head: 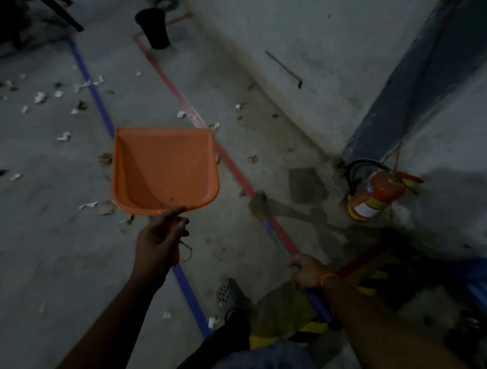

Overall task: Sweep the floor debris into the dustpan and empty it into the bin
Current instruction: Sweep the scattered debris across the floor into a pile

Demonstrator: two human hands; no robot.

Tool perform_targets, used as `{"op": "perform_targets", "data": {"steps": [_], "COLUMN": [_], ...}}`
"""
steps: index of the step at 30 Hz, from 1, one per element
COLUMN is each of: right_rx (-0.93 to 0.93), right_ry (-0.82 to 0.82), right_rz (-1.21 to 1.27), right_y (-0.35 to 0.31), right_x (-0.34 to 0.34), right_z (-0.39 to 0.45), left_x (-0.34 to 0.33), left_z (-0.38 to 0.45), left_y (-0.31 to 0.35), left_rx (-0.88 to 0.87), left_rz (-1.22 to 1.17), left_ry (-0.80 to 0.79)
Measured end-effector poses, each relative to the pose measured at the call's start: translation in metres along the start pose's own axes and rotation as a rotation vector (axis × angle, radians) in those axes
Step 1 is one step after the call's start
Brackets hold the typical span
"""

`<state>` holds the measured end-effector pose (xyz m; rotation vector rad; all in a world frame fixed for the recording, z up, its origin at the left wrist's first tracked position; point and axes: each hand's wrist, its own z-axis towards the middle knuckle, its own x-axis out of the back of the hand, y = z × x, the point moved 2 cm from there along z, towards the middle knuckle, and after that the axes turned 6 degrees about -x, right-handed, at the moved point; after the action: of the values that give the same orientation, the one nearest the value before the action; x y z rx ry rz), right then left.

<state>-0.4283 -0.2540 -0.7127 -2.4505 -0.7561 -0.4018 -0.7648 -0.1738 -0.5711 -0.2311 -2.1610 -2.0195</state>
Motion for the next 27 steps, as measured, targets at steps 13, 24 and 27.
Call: {"op": "perform_targets", "data": {"steps": [13, 24, 27], "right_rx": [0.201, 0.071, -0.016], "right_ry": [-0.011, 0.172, 0.148], "right_rz": [-0.018, 0.085, 0.126], "right_y": [-0.088, -0.13, -0.136], "right_x": [0.008, 0.102, 0.12], "right_z": [0.047, 0.105, 0.134], "left_x": [0.042, 0.028, 0.02], "left_z": [0.07, 0.115, 0.13], "left_y": [-0.013, -0.007, 0.001], "left_rx": [0.018, 0.022, 0.028], "left_rz": [-0.041, -0.04, -0.02], "left_ry": [0.103, 0.17, 0.22]}}
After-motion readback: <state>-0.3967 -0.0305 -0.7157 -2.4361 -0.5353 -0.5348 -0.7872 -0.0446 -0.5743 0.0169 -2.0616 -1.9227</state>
